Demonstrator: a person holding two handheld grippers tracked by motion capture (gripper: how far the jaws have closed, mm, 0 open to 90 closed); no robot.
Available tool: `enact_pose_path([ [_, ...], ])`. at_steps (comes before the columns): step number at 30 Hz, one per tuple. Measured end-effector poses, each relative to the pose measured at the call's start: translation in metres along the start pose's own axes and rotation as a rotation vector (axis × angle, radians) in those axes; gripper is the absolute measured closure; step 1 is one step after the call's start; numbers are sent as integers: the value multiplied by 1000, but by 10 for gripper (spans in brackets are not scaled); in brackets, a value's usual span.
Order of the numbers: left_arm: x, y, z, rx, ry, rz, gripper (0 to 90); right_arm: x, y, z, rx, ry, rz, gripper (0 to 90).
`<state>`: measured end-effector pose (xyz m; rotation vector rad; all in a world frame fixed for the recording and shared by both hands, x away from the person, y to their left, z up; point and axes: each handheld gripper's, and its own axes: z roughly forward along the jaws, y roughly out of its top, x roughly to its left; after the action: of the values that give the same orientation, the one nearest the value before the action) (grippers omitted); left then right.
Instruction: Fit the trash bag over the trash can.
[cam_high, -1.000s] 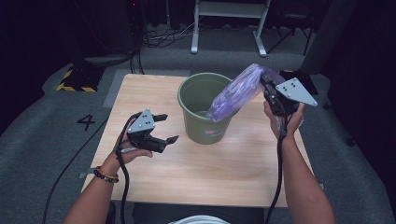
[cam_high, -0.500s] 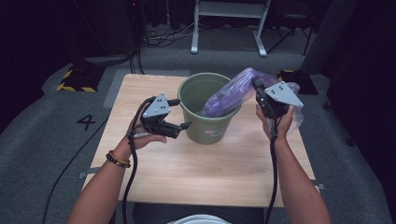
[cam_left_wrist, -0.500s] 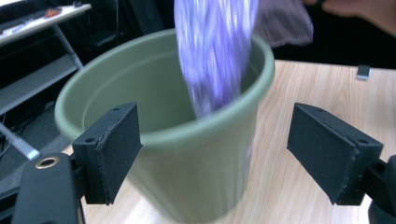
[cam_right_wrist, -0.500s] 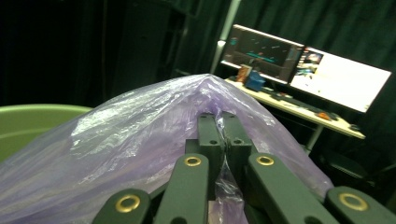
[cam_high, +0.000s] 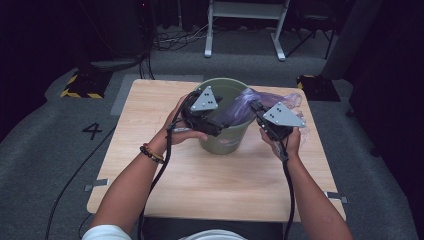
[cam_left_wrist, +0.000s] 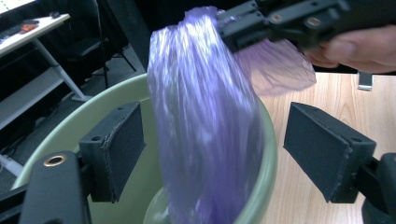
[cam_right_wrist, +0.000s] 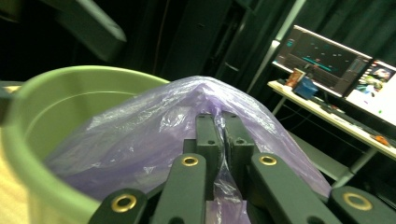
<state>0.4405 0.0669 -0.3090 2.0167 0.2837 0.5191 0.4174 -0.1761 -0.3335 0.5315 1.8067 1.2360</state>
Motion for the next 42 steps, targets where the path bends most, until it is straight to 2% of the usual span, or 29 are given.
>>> enact_pose_path([
  [1, -1, 0, 4, 9, 4, 4, 226, 3, 0, -1, -1, 24, -14, 869],
  [2, -1, 0, 4, 9, 4, 4, 251, 3, 0, -1, -1, 24, -14, 869],
  [3, -1, 0, 7, 23, 15, 19, 295, 6, 0, -2, -7, 55, -35, 864],
  [5, -2, 0, 8, 28, 30, 31, 419, 9, 1, -3, -12, 71, -45, 862],
  [6, -1, -1, 8, 29, 30, 38, 419, 9, 1, -3, -12, 71, -45, 862],
  [7, -1, -1, 9, 42, 31, 57, 540, 10, 1, -3, -17, 91, -53, 856],
  [8, -1, -1, 9, 42, 31, 57, 626, 10, 1, -3, -17, 91, -53, 856],
  [9, -1, -1, 10, 54, 28, 77, 668, 12, 1, -3, -24, 119, -57, 847],
  [11, -2, -1, 11, 69, 22, 104, 793, 13, 1, -3, -25, 129, -63, 838],
  [14, -2, -3, 12, 72, 29, 105, 891, 15, 0, -4, -29, 141, -59, 799],
  [16, -1, -4, 12, 70, 28, 102, 900, 15, -1, -5, -30, 147, -57, 795],
  [18, 0, -6, 11, 70, 34, 106, 900, 15, -3, -7, -32, 158, -59, 741],
  [19, 1, -9, 10, 77, 52, 112, 900, 15, -3, -9, -33, 162, -57, 708],
  [24, 8, -16, 4, 83, 75, 105, 900, 9, -7, -21, -41, 172, -15, 491],
  [25, 8, -16, 4, 83, 75, 105, 900, 9, -7, -21, -41, 172, -15, 491],
  [27, 12, -20, 1, 86, 87, 101, 900, 4, -13, -32, -34, 160, 4, 397],
  [30, 14, -23, 0, 88, 93, 93, 900, 1, -22, -41, -18, 130, 5, 342],
  [32, 16, -26, -2, 91, 100, 84, 900, 0, -25, -44, -7, 143, 8, 332],
  [35, 21, -30, -4, 94, 108, 67, 900, 1, -39, -49, 57, 145, -8, 303],
  [36, 21, -30, -4, 94, 108, 67, 900, 1, -39, -49, 57, 145, -8, 303],
  [37, 22, -31, -5, 91, 108, 62, 900, 2, -46, -51, 94, 112, -23, 298],
  [39, 23, -32, -6, 94, 116, 58, 900, 1, -49, -52, 107, 107, -21, 297],
  [40, 24, -33, -7, 96, 115, 57, 900, 1, -52, -53, 112, 97, -19, 304],
  [41, 26, -34, -8, 98, 115, 55, 900, 1, -57, -54, 142, 74, -13, 337],
  [42, 26, -34, -8, 98, 115, 55, 900, 1, -57, -54, 142, 74, -13, 337],
])
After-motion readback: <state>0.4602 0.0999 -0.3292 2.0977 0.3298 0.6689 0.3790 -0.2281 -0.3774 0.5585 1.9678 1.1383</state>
